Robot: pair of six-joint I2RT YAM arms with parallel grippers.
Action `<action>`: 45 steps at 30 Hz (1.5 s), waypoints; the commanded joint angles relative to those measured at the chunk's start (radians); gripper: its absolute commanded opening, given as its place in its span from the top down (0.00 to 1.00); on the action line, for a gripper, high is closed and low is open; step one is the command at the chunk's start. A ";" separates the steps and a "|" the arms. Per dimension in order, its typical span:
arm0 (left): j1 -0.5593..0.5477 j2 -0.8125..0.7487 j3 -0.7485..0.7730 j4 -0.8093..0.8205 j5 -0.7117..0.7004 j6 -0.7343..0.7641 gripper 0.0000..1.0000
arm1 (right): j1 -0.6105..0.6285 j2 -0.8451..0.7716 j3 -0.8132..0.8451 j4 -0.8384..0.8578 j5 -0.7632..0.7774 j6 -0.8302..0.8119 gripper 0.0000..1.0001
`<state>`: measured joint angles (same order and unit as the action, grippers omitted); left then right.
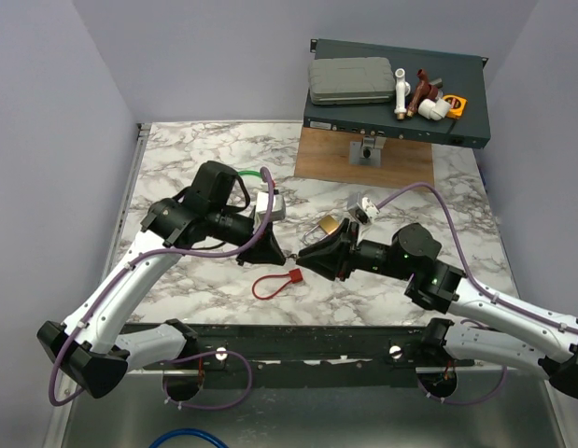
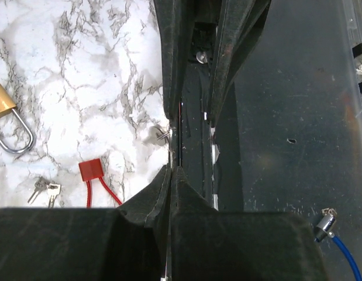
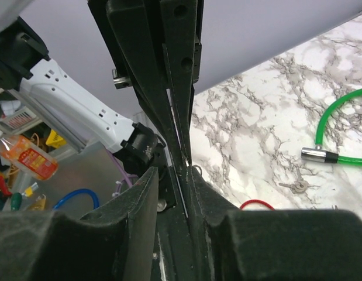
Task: Unlock with the key
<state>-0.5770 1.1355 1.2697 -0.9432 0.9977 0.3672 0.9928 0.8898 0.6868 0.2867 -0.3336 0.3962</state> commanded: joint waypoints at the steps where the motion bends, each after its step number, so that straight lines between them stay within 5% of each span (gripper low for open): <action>1: 0.007 -0.022 0.019 -0.059 -0.016 0.058 1.00 | 0.000 0.003 0.051 -0.049 -0.022 -0.030 0.68; 9: 0.005 -0.005 0.045 -0.134 -0.012 0.100 1.00 | 0.000 0.042 0.130 -0.121 -0.032 -0.096 0.57; 17: 0.005 -0.005 0.068 -0.177 -0.016 0.137 1.00 | 0.000 0.167 0.224 -0.196 -0.182 -0.151 0.58; 26: 0.004 -0.005 0.070 -0.185 -0.024 0.142 1.00 | 0.000 0.197 0.259 -0.261 -0.223 -0.181 0.76; 32: 0.005 -0.003 0.076 -0.186 -0.017 0.140 1.00 | 0.001 0.182 0.255 -0.271 -0.199 -0.194 0.99; 45: 0.005 0.007 0.092 -0.177 -0.014 0.133 1.00 | 0.001 0.206 0.270 -0.306 -0.221 -0.193 0.99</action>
<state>-0.5762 1.1397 1.3304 -1.1213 0.9806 0.4896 0.9928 1.0866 0.9302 0.0120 -0.5186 0.2043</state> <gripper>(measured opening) 0.003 0.011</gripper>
